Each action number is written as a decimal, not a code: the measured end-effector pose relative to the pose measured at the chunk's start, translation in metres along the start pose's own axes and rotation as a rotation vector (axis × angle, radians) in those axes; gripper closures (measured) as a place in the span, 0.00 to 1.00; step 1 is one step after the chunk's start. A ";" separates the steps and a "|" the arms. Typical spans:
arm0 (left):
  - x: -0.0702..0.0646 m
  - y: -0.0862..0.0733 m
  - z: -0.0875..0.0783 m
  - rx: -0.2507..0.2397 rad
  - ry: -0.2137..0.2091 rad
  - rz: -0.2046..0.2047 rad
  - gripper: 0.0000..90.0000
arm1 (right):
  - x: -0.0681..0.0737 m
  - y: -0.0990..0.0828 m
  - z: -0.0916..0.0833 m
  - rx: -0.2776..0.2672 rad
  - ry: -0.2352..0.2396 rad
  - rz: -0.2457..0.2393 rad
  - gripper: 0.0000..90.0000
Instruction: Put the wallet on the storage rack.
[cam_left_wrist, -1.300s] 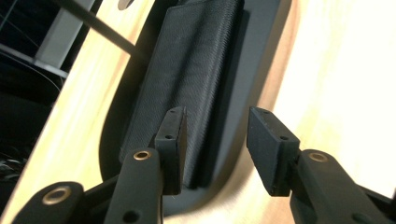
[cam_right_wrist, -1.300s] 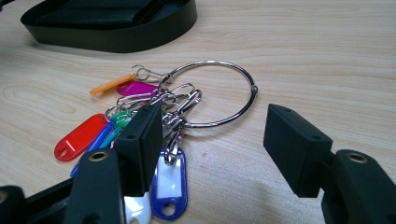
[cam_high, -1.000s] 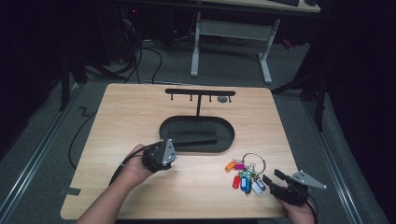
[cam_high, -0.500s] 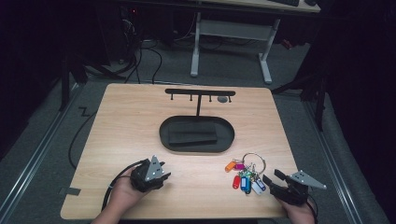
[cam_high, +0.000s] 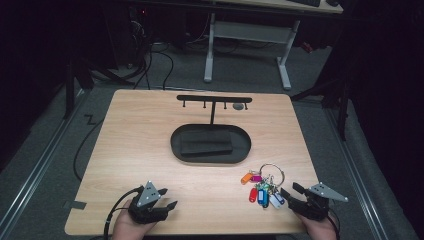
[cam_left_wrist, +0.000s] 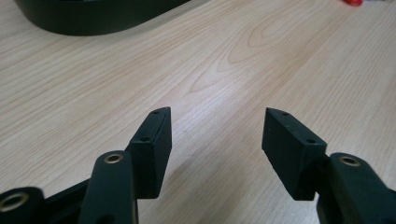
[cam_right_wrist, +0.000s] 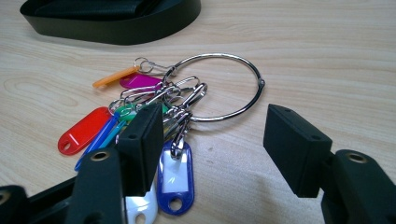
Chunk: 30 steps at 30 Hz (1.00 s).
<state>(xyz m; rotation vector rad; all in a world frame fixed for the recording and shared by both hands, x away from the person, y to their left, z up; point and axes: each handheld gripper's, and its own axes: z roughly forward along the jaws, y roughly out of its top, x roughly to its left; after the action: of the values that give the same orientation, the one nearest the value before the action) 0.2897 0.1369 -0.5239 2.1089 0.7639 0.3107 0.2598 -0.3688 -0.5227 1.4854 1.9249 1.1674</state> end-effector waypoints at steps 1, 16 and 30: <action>-0.001 0.001 0.000 -0.004 -0.001 0.005 0.48 | 0.000 0.000 0.000 0.000 0.000 0.000 0.44; -0.003 0.001 0.002 0.011 -0.046 0.095 0.44 | 0.033 0.026 0.017 0.254 -0.116 -0.180 0.41; -0.015 0.002 0.004 0.027 -0.069 0.185 0.44 | 0.032 0.072 0.042 0.565 -0.097 -0.201 0.41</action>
<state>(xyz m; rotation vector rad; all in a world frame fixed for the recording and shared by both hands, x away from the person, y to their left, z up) 0.2806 0.1243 -0.5237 2.2086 0.5373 0.3265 0.3217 -0.3194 -0.4818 1.5207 2.3870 0.4689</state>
